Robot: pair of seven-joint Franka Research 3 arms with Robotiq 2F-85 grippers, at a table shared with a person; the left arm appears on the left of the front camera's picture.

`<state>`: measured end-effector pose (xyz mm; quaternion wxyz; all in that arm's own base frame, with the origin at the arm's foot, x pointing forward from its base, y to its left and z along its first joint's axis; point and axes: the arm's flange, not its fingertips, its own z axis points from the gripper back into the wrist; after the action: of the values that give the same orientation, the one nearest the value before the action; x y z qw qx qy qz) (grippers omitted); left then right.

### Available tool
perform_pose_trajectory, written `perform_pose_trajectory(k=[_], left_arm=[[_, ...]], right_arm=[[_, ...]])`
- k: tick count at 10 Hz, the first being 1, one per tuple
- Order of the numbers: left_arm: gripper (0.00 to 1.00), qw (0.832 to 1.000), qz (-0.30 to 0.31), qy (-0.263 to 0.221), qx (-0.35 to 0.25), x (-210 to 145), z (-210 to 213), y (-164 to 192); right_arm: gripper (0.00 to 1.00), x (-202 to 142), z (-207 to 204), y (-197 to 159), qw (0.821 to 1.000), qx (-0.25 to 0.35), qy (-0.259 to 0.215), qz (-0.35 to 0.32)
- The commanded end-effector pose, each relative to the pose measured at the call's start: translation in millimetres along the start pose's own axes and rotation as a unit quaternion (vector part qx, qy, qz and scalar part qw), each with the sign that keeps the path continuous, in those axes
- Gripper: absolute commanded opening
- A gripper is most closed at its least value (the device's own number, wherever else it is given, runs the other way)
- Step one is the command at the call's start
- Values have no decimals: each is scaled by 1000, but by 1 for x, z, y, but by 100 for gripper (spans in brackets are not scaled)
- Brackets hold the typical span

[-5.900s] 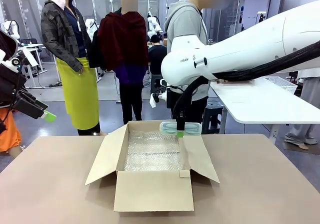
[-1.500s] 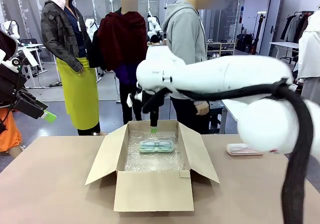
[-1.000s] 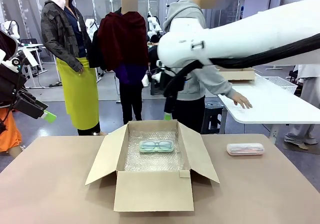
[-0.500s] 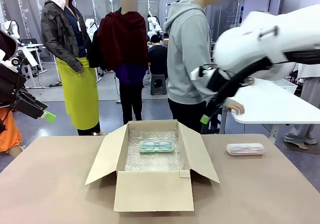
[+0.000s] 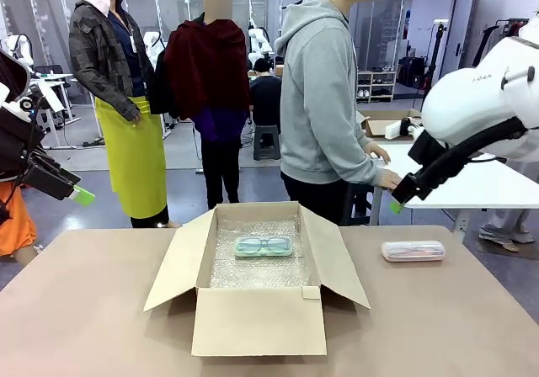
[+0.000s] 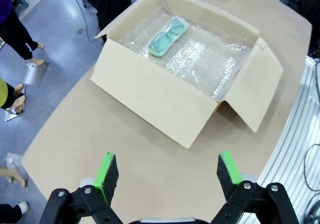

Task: Pack the glasses set securely to prepare it for shipping.
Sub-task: Put the Glasses case from the right side of the table into the Package Box.

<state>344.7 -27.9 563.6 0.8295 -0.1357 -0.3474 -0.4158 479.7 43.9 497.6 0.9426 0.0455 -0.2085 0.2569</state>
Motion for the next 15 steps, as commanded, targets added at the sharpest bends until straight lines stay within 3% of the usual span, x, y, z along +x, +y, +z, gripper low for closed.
perform_pose_trajectory(k=[1, 5, 6, 7, 11, 15], left_arm=[[100, 1000, -2, -7, -5, 0, 2, 1], [100, 1000, -2, -7, -5, 0, 2, 1], [100, 1000, -2, -7, -5, 0, 2, 1], [100, 1000, -2, -7, -5, 0, 2, 1], [100, 1000, -2, -7, -5, 0, 2, 1], [100, 1000, -2, -7, -5, 0, 2, 1]], right_arm=[[100, 9, -26, -12, 998, -27, 30, -55], [100, 10, -64, -56, 994, -32, 49, -87], [100, 13, -66, -56, 996, -16, 34, -78], [100, -1, -64, -53, 996, -22, 47, -74], [100, -1, -64, -53, 996, -22, 47, -74], [100, 33, -98, -71, 993, -51, 84, -72]])
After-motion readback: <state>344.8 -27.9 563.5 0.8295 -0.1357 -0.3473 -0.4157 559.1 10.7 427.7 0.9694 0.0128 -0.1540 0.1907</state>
